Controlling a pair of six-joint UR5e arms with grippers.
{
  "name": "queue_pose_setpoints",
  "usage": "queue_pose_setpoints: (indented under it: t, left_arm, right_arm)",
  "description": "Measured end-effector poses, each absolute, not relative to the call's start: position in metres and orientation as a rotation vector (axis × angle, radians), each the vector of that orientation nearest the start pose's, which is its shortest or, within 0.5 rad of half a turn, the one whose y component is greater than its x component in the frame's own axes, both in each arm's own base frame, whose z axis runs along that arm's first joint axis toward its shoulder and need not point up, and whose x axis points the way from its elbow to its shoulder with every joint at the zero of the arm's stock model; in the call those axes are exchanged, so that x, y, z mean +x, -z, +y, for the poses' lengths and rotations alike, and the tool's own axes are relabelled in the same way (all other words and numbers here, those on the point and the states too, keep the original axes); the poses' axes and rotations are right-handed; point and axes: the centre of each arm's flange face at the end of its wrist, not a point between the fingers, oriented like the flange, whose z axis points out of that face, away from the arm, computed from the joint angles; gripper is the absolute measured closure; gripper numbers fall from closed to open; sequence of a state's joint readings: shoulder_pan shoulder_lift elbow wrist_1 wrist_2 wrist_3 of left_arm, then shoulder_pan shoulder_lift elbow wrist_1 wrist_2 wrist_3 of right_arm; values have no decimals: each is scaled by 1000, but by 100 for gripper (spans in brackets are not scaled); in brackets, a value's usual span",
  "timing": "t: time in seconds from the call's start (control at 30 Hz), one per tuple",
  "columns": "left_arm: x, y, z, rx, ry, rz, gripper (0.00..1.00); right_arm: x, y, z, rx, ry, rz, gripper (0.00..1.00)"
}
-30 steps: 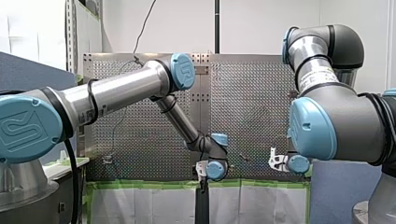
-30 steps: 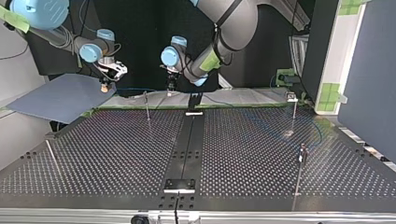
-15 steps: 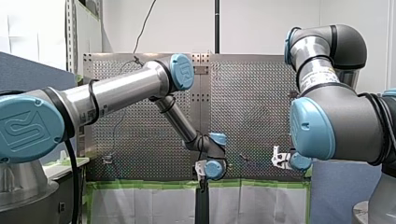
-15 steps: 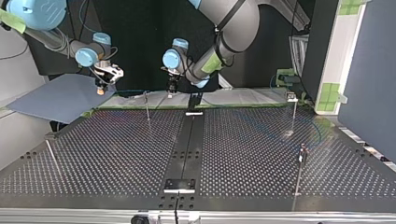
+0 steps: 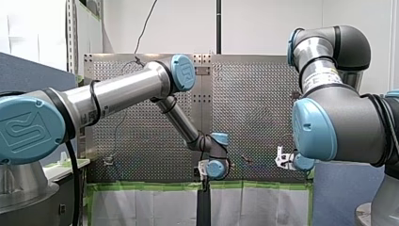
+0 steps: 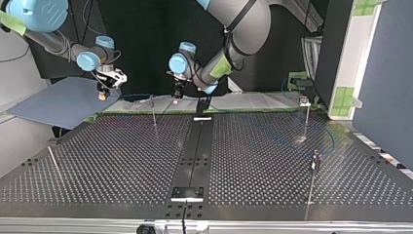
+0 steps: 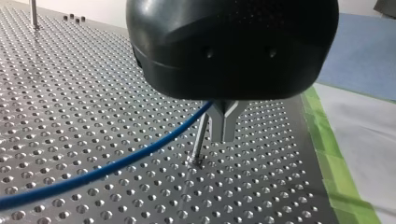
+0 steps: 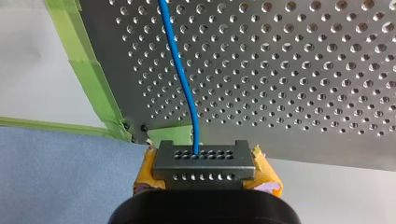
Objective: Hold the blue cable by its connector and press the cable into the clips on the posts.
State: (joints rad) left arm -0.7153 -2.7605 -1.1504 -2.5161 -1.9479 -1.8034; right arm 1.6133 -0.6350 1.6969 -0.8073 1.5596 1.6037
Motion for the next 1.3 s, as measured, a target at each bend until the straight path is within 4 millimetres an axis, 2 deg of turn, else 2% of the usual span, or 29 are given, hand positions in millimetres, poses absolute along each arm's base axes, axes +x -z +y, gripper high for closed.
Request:
queue_pose_setpoints:
  t: [0.37,0.73,1.07,1.3]
  left_arm:
    - [514,58,-568,139,375,1715,100]
    - [492,83,-546,214,276,1785,100]
    - [481,71,-554,287,234,1823,100]
    - [476,55,-561,301,238,1828,100]
  right_arm:
    - [156,47,-605,1404,-1138,-1399,100]
    - [154,52,-599,1438,-1083,-1437,100]
    - [154,52,-598,1450,-1080,-1444,100]
    - [155,50,-601,1460,-1087,-1433,100]
